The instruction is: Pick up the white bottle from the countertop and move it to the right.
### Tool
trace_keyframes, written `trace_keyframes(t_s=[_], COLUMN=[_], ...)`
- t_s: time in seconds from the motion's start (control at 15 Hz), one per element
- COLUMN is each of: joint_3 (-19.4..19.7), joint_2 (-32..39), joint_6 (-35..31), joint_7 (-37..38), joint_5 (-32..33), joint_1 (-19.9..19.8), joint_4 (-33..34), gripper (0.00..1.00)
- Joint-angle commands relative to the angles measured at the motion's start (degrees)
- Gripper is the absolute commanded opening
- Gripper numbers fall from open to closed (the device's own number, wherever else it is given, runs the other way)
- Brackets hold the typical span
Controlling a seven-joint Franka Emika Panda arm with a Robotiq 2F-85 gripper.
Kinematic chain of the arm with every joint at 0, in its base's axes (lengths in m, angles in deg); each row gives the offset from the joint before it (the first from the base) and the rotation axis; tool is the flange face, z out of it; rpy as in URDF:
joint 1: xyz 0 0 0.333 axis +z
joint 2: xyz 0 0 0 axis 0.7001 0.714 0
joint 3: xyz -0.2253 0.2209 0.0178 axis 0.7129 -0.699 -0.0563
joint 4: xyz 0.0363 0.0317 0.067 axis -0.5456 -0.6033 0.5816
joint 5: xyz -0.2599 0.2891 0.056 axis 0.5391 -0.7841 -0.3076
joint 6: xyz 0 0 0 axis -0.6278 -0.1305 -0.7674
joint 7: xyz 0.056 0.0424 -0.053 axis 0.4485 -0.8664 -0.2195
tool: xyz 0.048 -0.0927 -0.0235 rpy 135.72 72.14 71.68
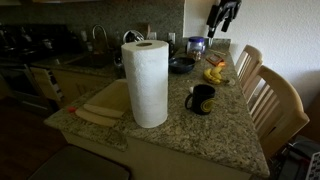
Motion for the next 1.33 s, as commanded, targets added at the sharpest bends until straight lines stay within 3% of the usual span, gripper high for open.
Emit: trace_keyframes(t_s=[0.0,0.2,0.27,0.47,0.67,0.73,1.0,1.13,1.27], joint_3=[-4.12,-5.15,-4.54,-2.34,0.47,-0.33,0.71,0.11,0.23], joint_2=[5.76,11.30,12.68,13.55,11.33,12.48,11.43,5.61,7.21], joint_6=[-2.97,-0.48,0.58,5.95,5.76,4.57,4.65,-3.25,-0.90], joint_7=[5.79,4.87,2.58,3.14,11.33,8.01,10.63,6.58,7.54], joint_5=[-0.52,-6.16,-10.66,-19.78,-19.44,-18.70,-18.71,-17.31,-19.96], joint_1=[3.13,5.53,5.69,3.98,2.53,3.54,2.75,3.35,3.00], joint_4=[4.06,9.03,10.67,13.40,14.10,13.29,14.15,8.24,13.00], gripper=[1.00,1.00,1.00,1.00,1.00,1.00,1.00,1.00,1.00])
